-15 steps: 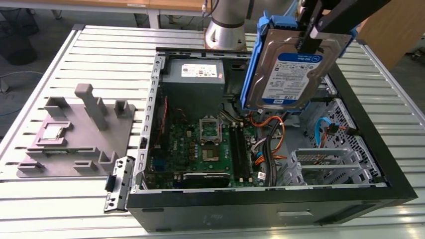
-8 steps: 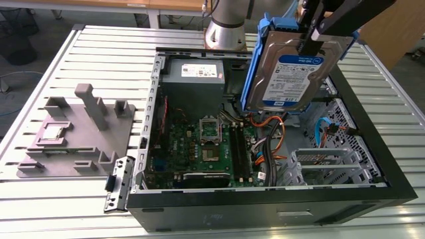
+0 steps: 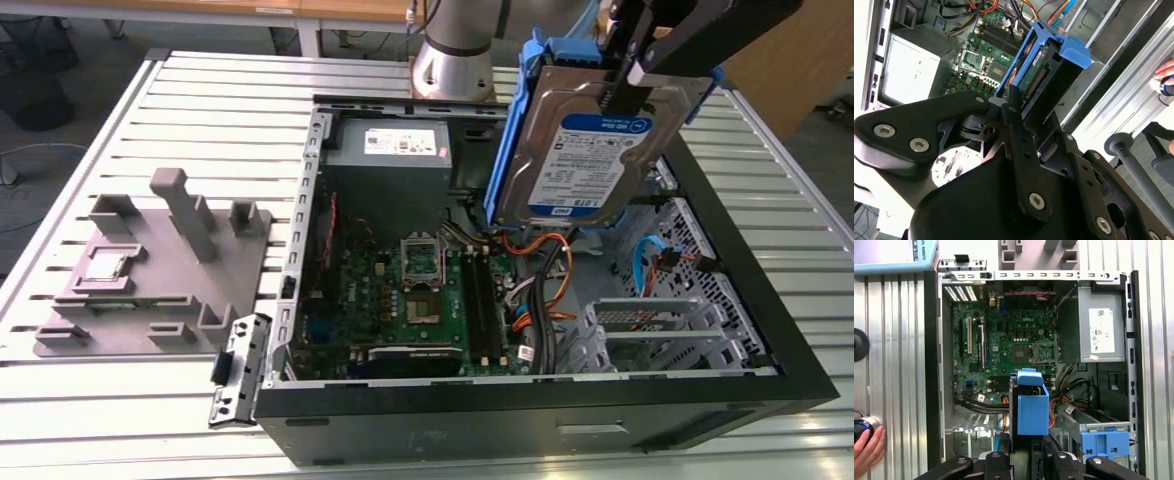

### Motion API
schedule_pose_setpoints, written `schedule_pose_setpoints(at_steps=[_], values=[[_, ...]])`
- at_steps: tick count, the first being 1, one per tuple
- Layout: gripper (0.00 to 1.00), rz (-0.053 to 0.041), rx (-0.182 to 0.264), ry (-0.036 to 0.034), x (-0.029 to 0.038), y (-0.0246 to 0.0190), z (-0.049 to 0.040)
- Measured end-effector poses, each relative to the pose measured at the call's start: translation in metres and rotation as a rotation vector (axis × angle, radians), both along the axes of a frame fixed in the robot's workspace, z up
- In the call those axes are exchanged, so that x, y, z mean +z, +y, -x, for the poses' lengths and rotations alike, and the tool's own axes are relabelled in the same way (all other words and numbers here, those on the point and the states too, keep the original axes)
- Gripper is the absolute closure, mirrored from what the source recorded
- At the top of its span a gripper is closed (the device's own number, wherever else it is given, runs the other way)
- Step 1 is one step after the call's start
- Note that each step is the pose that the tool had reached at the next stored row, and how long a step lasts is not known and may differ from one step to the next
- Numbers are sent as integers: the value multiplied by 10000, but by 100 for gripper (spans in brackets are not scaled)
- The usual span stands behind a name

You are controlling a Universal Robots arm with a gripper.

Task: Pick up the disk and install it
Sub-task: 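Insert the disk into the insertion slot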

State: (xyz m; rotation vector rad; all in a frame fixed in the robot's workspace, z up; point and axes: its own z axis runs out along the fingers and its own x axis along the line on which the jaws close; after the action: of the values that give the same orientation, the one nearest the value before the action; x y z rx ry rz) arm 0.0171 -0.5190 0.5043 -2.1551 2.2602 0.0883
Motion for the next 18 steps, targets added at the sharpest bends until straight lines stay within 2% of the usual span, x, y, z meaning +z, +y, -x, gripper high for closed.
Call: schedule_pose_setpoints(at_steps=[15,18], values=[[65,0,0,0,0,-21,0],[65,1,0,0,0,-39,-1]])
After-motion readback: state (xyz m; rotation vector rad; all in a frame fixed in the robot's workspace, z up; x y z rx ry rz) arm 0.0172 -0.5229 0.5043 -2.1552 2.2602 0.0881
